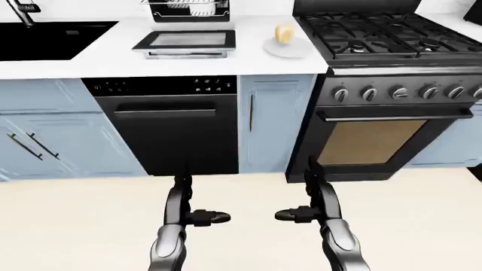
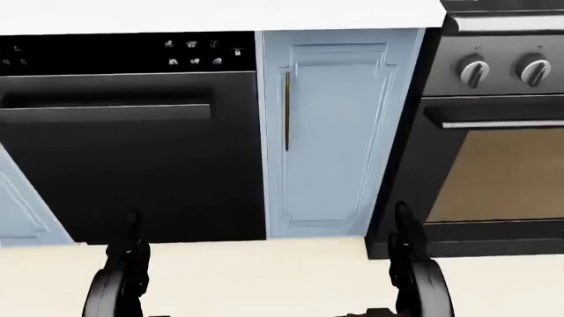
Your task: Place the bread on the top rack of the toaster oven.
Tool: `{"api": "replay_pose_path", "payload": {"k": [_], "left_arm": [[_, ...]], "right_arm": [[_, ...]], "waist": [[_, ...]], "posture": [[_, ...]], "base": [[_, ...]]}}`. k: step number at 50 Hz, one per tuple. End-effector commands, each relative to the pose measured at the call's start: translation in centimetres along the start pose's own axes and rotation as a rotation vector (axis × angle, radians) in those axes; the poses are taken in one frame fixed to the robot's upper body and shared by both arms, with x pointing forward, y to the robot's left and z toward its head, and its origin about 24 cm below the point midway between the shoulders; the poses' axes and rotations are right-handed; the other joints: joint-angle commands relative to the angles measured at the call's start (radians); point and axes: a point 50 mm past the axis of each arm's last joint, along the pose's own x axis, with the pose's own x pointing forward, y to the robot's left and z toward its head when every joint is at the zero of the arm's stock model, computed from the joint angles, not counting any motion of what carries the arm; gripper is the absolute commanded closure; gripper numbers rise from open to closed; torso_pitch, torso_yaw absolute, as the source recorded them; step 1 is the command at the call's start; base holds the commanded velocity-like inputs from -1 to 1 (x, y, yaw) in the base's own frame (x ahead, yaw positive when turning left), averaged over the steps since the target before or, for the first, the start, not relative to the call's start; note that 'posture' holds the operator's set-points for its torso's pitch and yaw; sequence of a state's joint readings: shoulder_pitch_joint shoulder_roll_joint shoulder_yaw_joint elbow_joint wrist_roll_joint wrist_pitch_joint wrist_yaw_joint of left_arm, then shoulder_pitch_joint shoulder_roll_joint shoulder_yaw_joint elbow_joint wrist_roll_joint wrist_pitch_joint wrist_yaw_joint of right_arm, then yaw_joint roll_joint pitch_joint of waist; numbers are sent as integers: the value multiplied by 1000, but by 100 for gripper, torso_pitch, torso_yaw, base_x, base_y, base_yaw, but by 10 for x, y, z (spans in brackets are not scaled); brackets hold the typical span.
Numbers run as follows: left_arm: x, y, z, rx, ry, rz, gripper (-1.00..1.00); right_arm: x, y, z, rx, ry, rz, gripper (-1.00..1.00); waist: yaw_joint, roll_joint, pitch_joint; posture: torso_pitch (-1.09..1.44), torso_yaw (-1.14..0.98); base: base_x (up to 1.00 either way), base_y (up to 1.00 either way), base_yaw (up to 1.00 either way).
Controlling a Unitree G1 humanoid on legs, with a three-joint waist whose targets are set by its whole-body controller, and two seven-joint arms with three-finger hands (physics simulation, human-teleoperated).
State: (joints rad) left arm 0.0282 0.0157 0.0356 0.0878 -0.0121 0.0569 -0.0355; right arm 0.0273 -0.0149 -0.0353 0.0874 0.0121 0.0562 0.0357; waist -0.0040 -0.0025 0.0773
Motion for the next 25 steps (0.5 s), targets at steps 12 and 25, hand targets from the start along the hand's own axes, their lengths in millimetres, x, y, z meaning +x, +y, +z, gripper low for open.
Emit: {"api": "replay_pose_path", "payload": {"k": [12, 25], "left_arm": [[-5, 0, 61, 48, -190, -15, -100], [-30, 5, 155, 164, -349, 15, -100]], "right_arm": [[-3, 2, 68, -18, -229, 9, -100], [-8, 6, 101, -44, -298, 14, -100]], "waist": [[8, -6, -80], [7, 0, -94]], "posture": [[0, 0], [0, 0]], "base": [[0, 0, 0], [0, 0, 0]]}}
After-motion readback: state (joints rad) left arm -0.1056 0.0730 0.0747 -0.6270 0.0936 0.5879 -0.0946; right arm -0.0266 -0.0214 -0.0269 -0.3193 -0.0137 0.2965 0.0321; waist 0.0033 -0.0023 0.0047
